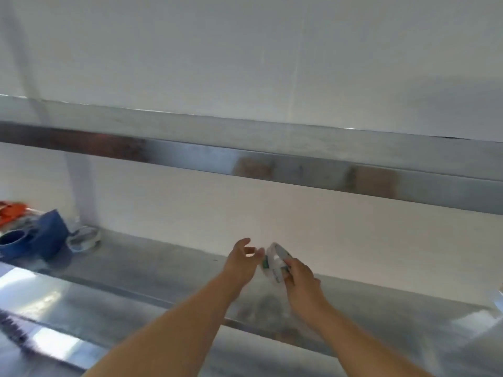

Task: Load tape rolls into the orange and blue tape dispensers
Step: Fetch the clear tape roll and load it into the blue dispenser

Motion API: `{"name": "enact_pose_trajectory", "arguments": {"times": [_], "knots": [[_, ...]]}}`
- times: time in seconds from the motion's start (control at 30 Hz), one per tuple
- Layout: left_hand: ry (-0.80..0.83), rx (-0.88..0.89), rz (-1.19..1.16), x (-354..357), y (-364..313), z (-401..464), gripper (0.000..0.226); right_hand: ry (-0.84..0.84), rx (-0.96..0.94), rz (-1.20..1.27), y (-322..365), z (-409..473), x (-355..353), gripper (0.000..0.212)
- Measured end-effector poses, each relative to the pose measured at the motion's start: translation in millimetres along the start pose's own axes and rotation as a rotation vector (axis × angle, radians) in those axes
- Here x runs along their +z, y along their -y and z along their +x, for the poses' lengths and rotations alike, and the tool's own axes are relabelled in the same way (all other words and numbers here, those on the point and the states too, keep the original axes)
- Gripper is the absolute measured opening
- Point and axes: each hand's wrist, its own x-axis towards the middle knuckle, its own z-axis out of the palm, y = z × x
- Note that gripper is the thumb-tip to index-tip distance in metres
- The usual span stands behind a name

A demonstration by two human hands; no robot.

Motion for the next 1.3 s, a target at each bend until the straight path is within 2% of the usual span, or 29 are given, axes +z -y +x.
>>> {"name": "enact_pose_trajectory", "arguments": {"times": [0.17,0.27,0.43,0.5,0.67,0.77,0.87,1.03,1.17,1.3], "knots": [[-0.187,-0.055,-0.165,-101,23,3,0.038,0.173,-0.102,0.279,79,14,42,0.022],[-0.25,-0.046,-0.277,-163,32,-2,0.008,0.252,-0.139,0.354,134,20,75,0.015],[-0.417,-0.013,-0.326,-280,44,-9,0.009,0.333,-0.145,0.447,233,25,140,0.011],[-0.474,-0.017,-0.213,-325,49,-10,0.011,0.345,-0.139,0.451,271,28,170,0.011],[-0.552,0.083,0.129,-414,53,-10,0.009,0.38,-0.116,0.564,365,37,230,0.046],[-0.575,0.135,0.267,-453,60,-5,0.009,0.425,-0.165,0.646,410,42,253,0.019],[-0.633,0.14,0.384,-488,68,3,0.006,0.453,-0.201,0.659,442,48,277,0.016],[-0.748,0.156,0.152,-534,63,27,0.023,0.48,-0.196,0.639,479,83,306,0.012],[-0.773,0.234,0.118,-558,57,53,0.018,0.375,-0.145,0.689,507,116,323,0.012],[-0.777,0.241,0.149,-582,49,77,0.014,0.383,-0.139,0.641,531,151,337,0.015]]}}
